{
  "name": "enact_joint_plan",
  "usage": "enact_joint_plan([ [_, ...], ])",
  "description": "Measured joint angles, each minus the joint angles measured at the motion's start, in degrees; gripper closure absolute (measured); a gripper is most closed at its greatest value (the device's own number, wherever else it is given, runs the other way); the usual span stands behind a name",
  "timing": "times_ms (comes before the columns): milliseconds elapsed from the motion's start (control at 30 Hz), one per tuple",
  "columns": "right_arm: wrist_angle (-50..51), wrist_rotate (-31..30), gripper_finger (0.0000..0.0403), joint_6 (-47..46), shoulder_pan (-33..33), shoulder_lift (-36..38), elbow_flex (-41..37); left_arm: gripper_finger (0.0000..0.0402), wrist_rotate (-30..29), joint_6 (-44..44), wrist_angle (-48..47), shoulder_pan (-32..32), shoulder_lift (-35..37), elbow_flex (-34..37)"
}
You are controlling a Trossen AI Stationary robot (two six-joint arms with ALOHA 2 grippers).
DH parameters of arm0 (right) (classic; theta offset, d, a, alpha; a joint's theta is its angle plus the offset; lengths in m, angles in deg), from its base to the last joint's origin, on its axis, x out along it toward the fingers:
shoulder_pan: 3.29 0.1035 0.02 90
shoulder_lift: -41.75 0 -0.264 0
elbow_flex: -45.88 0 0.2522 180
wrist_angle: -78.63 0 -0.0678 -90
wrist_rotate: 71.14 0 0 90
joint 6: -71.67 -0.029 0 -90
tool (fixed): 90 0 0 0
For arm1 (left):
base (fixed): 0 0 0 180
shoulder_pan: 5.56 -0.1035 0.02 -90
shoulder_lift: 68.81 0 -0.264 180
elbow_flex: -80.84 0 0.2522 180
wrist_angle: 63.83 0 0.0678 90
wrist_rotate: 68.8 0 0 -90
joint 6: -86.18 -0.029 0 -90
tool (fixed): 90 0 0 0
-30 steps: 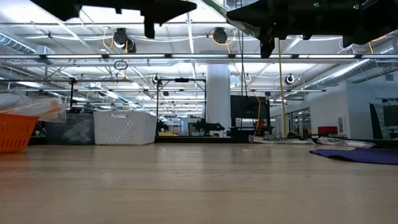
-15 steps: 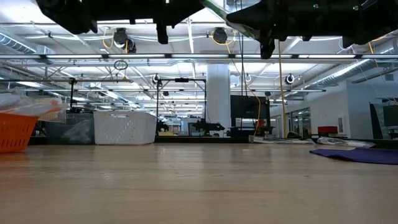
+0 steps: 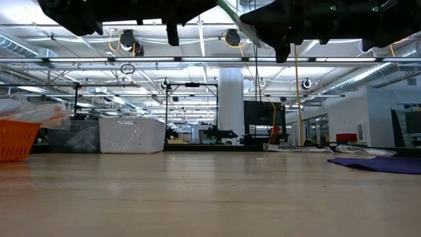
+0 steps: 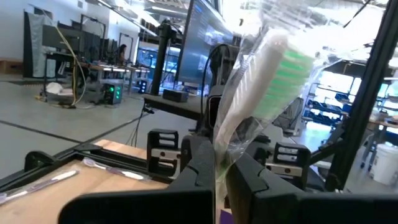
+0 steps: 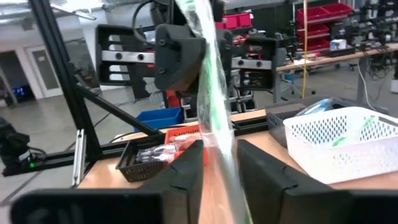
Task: Pick & Place Toothbrushes
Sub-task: Put the green toothbrush into the white bin
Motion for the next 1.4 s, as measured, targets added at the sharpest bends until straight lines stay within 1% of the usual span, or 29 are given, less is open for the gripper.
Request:
enact_joint_plan([
  [100, 0.47, -0.03, 0.0294, 1.07, -0.08, 0.0, 0.0, 0.0398, 0.44, 0.13, -1.27, 0.02, 0.0, 0.0],
  [167, 1.68, -1.71, 0.0282, 1.2, -0.24, 0.02, 0.0, 0.0398, 0.44, 0.15, -3.39, 0.01, 0.73, 0.0],
  [267, 4.19, -5.99, 0.0269, 1.35, -0.65, 0.02, 0.01, 0.0399, 0.16, 0.16, -7.03, -0.05, 3.25, 0.0],
  [400, 8.24, -8.57, 0.0259, 1.25, -1.83, -0.04, 0.04, 0.04, -1.89, 0.0, -17.81, -0.33, 9.34, -0.01],
  [533, 9.11, -8.55, 0.026, -0.51, -2.57, 0.02, 0.04, 0.04, -8.95, 0.13, -32.09, -1.07, 17.15, -0.04],
  [667, 9.07, -8.57, 0.0263, -0.75, -2.6, 0.01, 0.04, 0.04, -15.31, 1.25, -44.31, -2.62, 25.02, -0.07],
  [733, 9.09, -8.57, 0.0263, -0.78, -2.6, 0.0, 0.04, 0.04, -19.43, 1.51, -50.61, -3.81, 28.37, -0.07],
  [833, 9.07, -8.55, 0.0263, -0.78, -2.6, 0.02, 0.04, 0.04, -26.2, 4.42, -61.76, -6.14, 33.15, -0.04],
  [900, 9.09, -8.55, 0.0263, -0.78, -2.6, 0.0, 0.04, 0.04, -28.35, 7.19, -68.14, -8.1, 35.72, -0.07],
  [1000, 9.07, -8.55, 0.0264, -0.78, -2.6, 0.02, 0.04, 0.04, -29.09, 12.2, -76.85, -11.51, 37.94, -0.07],
  [1167, 8.98, -8.55, 0.0264, -0.78, -2.6, 0.01, 0.02, 0.04, -28.5, 17.08, -84.95, -17.91, 38.45, -0.07],
  [1400, 8.74, -8.53, 0.0264, -0.75, -2.65, 0.0, 0.0, 0.04, -18.94, 18.44, -85.86, -28.55, 35.67, -0.04],
])
